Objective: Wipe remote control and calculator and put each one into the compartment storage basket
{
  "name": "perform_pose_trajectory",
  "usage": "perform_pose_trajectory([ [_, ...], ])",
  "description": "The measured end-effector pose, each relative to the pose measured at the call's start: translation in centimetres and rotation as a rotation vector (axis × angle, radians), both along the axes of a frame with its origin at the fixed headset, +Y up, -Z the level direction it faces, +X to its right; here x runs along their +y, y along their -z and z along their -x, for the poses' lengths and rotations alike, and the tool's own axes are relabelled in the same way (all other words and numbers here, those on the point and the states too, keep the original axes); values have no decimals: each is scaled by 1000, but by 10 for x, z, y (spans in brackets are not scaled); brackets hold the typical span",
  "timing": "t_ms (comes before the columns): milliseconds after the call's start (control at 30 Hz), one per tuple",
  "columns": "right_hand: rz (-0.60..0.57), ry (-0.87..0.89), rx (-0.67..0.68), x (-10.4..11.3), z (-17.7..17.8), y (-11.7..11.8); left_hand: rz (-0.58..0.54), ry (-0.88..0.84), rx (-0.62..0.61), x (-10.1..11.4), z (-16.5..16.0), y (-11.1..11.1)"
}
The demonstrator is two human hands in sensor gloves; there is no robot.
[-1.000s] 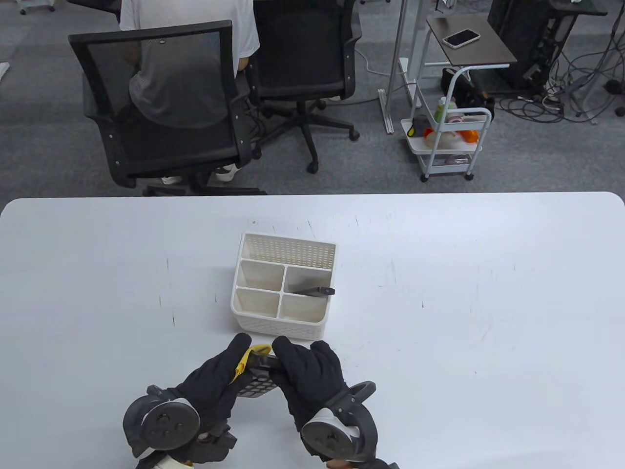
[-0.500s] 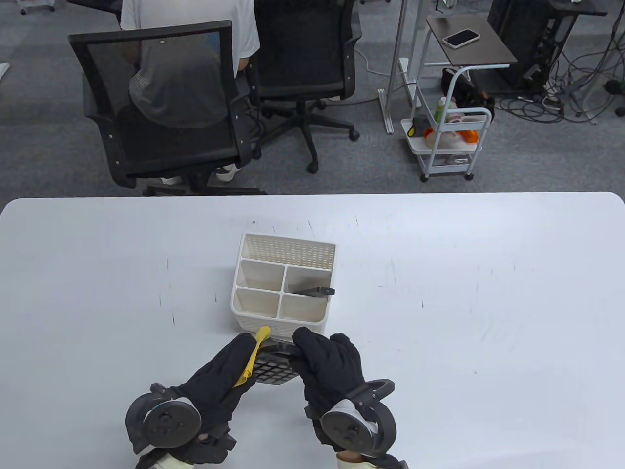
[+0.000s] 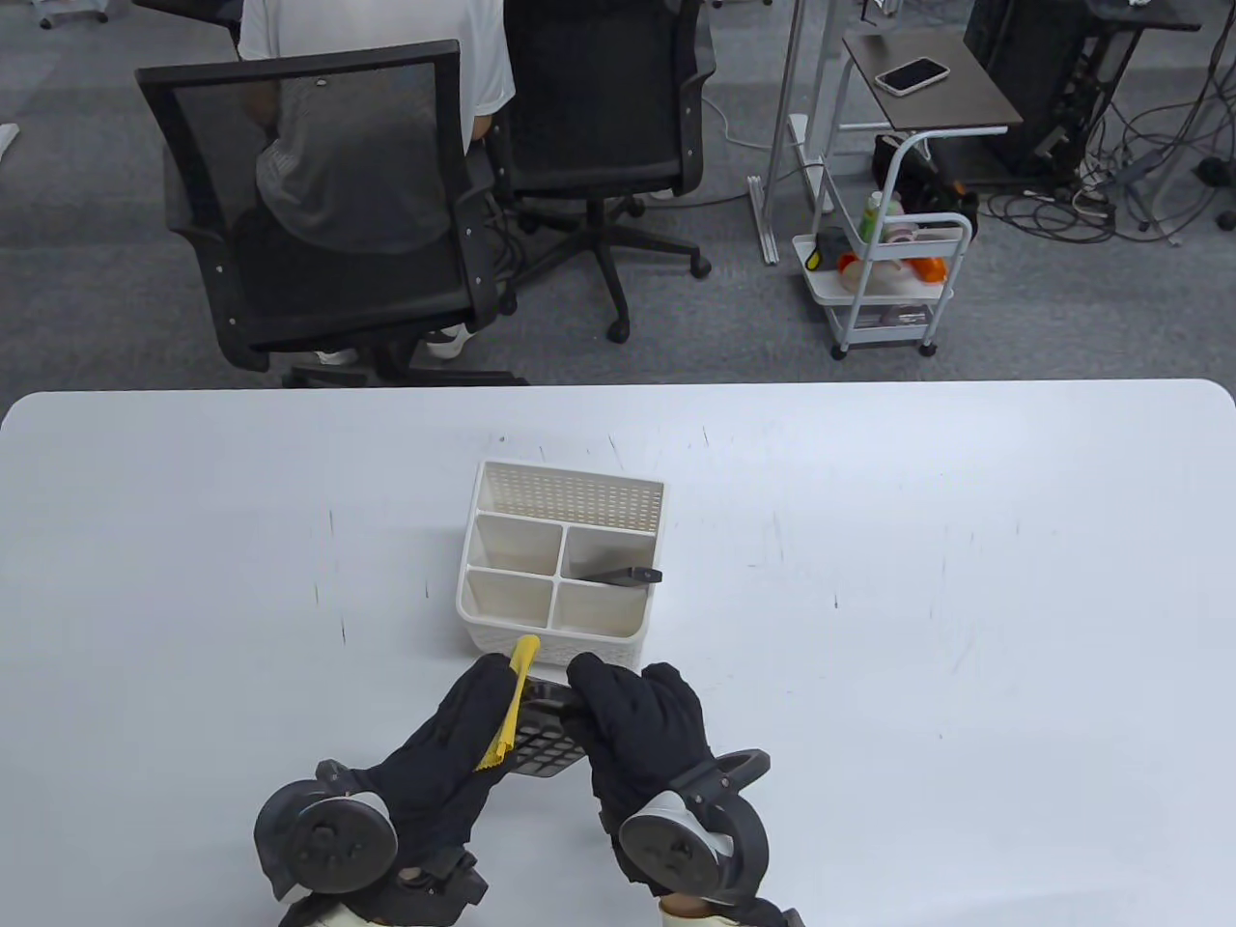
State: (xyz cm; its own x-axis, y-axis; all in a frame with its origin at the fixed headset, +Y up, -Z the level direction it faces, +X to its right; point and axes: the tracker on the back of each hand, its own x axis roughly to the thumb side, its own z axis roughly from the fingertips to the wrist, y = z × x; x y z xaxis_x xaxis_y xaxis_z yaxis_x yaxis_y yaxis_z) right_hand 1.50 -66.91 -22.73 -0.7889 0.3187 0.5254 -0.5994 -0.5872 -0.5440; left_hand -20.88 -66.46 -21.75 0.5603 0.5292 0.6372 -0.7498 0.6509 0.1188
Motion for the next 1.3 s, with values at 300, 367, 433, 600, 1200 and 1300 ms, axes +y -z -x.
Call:
perform_pose_trajectory([
  [300,11,14,-28,-1,-4,3,19,-1,-10,-7,3,5],
  [367,8,50,-55,3,-12,3,24,55,29,-10,5,8],
  [433,5,76,-73,5,-20,3,69,78,49,-13,8,11],
  [600,-26,102,-66,16,-25,0,155,22,66,-18,16,20],
  [1200,-125,163,-58,47,-19,5,545,-660,-170,-44,28,33],
  [1300,-133,199,-31,53,-12,6,548,-569,-155,-45,22,31],
])
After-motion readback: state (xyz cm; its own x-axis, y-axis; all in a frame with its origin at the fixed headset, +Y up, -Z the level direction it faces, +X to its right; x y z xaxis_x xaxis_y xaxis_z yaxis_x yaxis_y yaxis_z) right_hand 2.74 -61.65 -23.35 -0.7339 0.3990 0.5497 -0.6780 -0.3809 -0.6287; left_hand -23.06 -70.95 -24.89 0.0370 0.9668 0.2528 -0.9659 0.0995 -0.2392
